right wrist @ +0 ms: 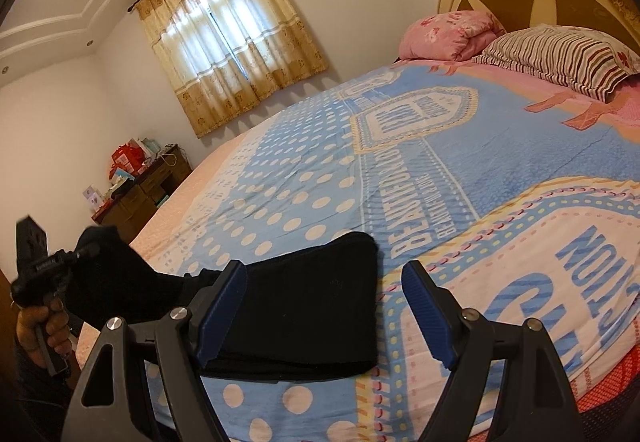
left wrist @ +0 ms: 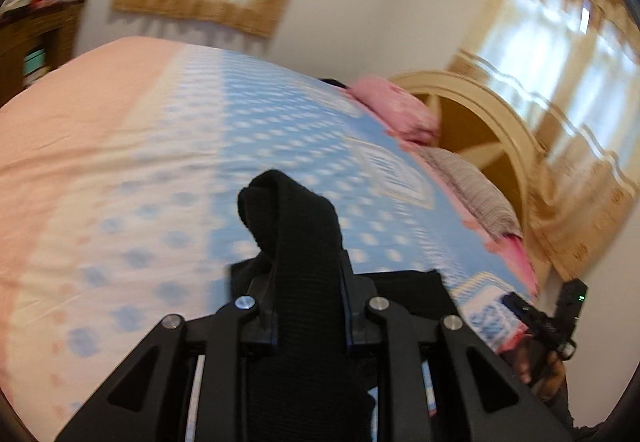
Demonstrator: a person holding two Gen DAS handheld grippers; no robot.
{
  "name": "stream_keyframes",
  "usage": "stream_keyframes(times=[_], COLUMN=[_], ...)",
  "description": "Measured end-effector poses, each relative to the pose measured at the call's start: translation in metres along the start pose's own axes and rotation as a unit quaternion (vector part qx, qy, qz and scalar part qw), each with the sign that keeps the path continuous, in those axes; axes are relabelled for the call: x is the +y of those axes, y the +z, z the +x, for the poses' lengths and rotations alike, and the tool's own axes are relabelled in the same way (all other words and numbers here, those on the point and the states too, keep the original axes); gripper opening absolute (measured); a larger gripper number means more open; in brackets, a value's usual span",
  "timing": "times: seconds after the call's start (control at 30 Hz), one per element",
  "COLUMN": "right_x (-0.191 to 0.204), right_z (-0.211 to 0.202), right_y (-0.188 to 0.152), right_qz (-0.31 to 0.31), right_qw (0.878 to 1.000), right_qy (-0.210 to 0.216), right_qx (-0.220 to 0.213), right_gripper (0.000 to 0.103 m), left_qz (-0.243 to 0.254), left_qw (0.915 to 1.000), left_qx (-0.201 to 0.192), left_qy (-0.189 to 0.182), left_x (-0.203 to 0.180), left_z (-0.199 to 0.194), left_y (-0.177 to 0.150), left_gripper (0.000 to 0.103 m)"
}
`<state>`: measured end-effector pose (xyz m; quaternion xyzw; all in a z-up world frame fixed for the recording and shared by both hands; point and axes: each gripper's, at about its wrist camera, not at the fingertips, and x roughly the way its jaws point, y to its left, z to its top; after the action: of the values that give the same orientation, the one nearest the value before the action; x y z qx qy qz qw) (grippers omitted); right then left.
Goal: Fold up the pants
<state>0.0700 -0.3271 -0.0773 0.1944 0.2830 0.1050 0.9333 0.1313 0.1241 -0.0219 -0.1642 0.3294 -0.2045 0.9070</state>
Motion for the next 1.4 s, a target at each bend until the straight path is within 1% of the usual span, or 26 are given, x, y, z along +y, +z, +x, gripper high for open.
stream_keyframes(times=[0.07, 0.2, 0.27, 0.4, 0.6, 0.67, 0.73, 0.8, 0.83, 0.9, 0.97, 1.03, 1.07, 1.1, 1.17, 1.2, 1.27, 1.3, 1.37, 1.4], right_x=[-0.007, -0.022, -0.031, -0.040, -0.045, -0.048, -0.049, -0.050, -0.051, -0.052, -0.053, -0.052, -0.051, -0.049, -0.044, -0.040, -0.028, -0.022, -0.008, -0.005], right_z=[0.000, -0.002, -0.002, 0.005, 0.019, 0.022, 0.025, 0.026, 0.027, 0.028, 0.028, 0.027, 0.025, 0.023, 0.021, 0.020, 0.018, 0.019, 0.026, 0.030], right_y=[0.001, 0.003, 0.002, -0.004, -0.013, -0.016, -0.018, -0.020, -0.020, -0.021, -0.022, -0.021, -0.020, -0.020, -0.018, -0.017, -0.013, -0.012, -0.009, -0.007], right_qz=[0.008, 0.026, 0.039, 0.049, 0.054, 0.058, 0.057, 0.057, 0.057, 0.057, 0.056, 0.051, 0.044, 0.040, 0.034, 0.033, 0.022, 0.009, -0.020, -0.023], right_qw=[1.000, 0.999, 0.999, 0.998, 0.998, 0.998, 0.998, 0.997, 0.997, 0.997, 0.997, 0.998, 0.998, 0.998, 0.999, 0.999, 1.000, 1.000, 0.999, 0.999], right_qy=[-0.006, -0.015, -0.025, -0.036, -0.033, -0.032, -0.033, -0.036, -0.036, -0.038, -0.039, -0.037, -0.036, -0.038, -0.041, -0.036, -0.015, -0.010, -0.008, -0.003], right_qx=[-0.002, -0.010, -0.013, -0.007, 0.013, 0.018, 0.022, 0.023, 0.024, 0.024, 0.022, 0.018, 0.014, 0.010, 0.006, 0.008, 0.010, 0.014, 0.031, 0.039], right_gripper=[0.081, 0.081, 0.081, 0.081, 0.081, 0.081, 0.081, 0.081, 0.081, 0.081, 0.081, 0.081, 0.081, 0.081, 0.081, 0.081, 0.081, 0.081, 0.081, 0.081], left_qz=[0.013, 0.039, 0.057, 0.074, 0.090, 0.090, 0.107, 0.124, 0.129, 0.135, 0.143, 0.154, 0.162, 0.170, 0.177, 0.176, 0.170, 0.169, 0.170, 0.170], left_qw=[0.9998, 0.9977, 0.9960, 0.9918, 0.9858, 0.9840, 0.9804, 0.9778, 0.9767, 0.9757, 0.9762, 0.9761, 0.9761, 0.9765, 0.9775, 0.9780, 0.9799, 0.9805, 0.9813, 0.9815], left_qx=[0.011, 0.049, 0.063, 0.097, 0.140, 0.153, 0.165, 0.169, 0.172, 0.171, 0.160, 0.144, 0.133, 0.122, 0.103, 0.101, 0.097, 0.096, 0.090, 0.087], left_qy=[-0.011, -0.029, -0.030, -0.038, -0.024, -0.021, -0.016, -0.005, -0.008, -0.015, -0.030, -0.052, -0.056, -0.054, -0.049, -0.047, -0.038, -0.029, -0.003, 0.017], left_x=[-0.020, -0.064, -0.084, -0.115, -0.140, -0.145, -0.154, -0.161, -0.164, -0.171, -0.178, -0.186, -0.188, -0.190, -0.183, -0.179, -0.159, -0.151, -0.135, -0.121], left_z=[0.016, 0.056, 0.075, 0.108, 0.161, 0.173, 0.184, 0.190, 0.191, 0.190, 0.184, 0.173, 0.167, 0.164, 0.153, 0.151, 0.142, 0.141, 0.137, 0.135], left_y=[0.003, 0.010, 0.010, 0.000, -0.023, -0.029, -0.038, -0.043, -0.045, -0.047, -0.046, -0.042, -0.040, -0.039, -0.036, -0.035, -0.035, -0.036, -0.039, -0.041], left_gripper=[0.022, 0.022, 0.022, 0.022, 0.022, 0.022, 0.023, 0.029, 0.031, 0.042, 0.047, 0.049, 0.053, 0.058, 0.064, 0.066, 0.069, 0.072, 0.074, 0.074])
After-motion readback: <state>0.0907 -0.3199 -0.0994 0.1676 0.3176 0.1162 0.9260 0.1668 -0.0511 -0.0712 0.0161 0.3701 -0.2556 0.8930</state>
